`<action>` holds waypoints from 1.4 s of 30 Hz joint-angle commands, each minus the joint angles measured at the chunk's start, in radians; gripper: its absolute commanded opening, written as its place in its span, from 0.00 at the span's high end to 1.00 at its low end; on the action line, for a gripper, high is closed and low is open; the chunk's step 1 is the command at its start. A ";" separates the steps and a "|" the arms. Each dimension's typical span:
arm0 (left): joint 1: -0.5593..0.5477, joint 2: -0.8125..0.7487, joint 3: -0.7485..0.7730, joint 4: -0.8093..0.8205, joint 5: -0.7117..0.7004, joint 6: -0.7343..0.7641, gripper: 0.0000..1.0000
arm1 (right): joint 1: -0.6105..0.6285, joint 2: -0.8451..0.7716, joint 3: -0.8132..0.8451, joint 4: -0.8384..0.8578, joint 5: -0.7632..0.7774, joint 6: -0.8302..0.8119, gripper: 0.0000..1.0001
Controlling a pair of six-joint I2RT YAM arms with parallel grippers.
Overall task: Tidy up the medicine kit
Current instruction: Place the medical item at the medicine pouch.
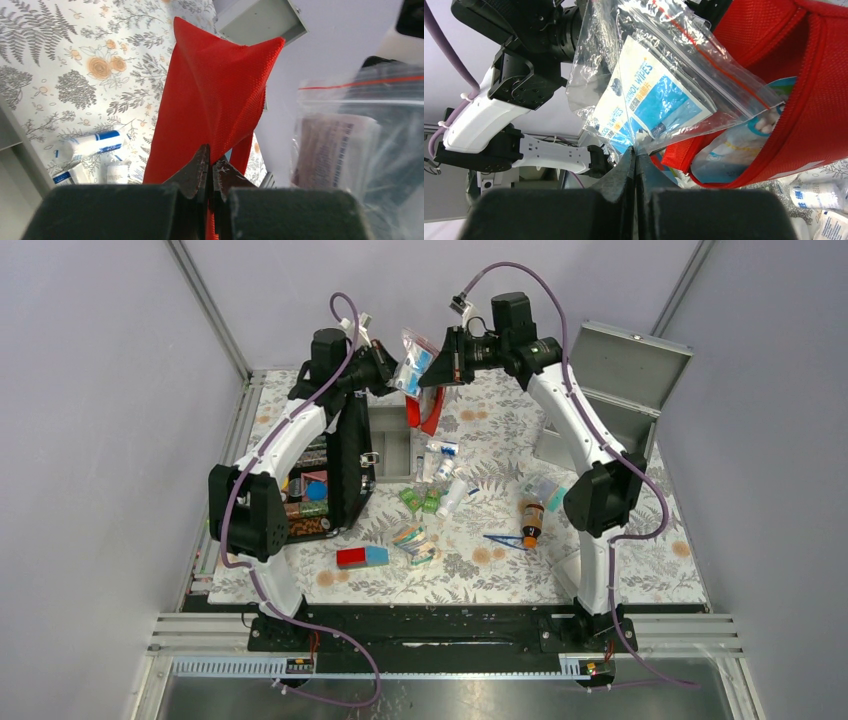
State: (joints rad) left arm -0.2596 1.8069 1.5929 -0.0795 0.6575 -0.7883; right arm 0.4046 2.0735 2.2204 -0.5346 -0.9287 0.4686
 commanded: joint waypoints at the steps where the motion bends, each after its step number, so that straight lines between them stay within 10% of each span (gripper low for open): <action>1: 0.009 -0.005 0.008 0.122 0.101 -0.032 1.00 | 0.010 0.006 0.053 0.024 -0.004 -0.020 0.96; 21: 0.032 -0.007 -0.001 0.185 0.183 -0.051 1.00 | 0.010 0.034 -0.018 -0.009 -0.101 -0.053 0.94; 36: 0.044 -0.011 -0.016 0.208 0.217 -0.068 1.00 | 0.002 0.025 0.049 -0.143 0.130 -0.209 0.95; 42: 0.045 -0.007 -0.015 0.209 0.216 -0.070 1.00 | 0.003 0.032 0.091 -0.238 0.319 -0.288 0.78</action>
State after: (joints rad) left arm -0.2211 1.8095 1.5681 0.0509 0.8333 -0.8433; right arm 0.4061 2.1288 2.2566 -0.7059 -0.7628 0.2592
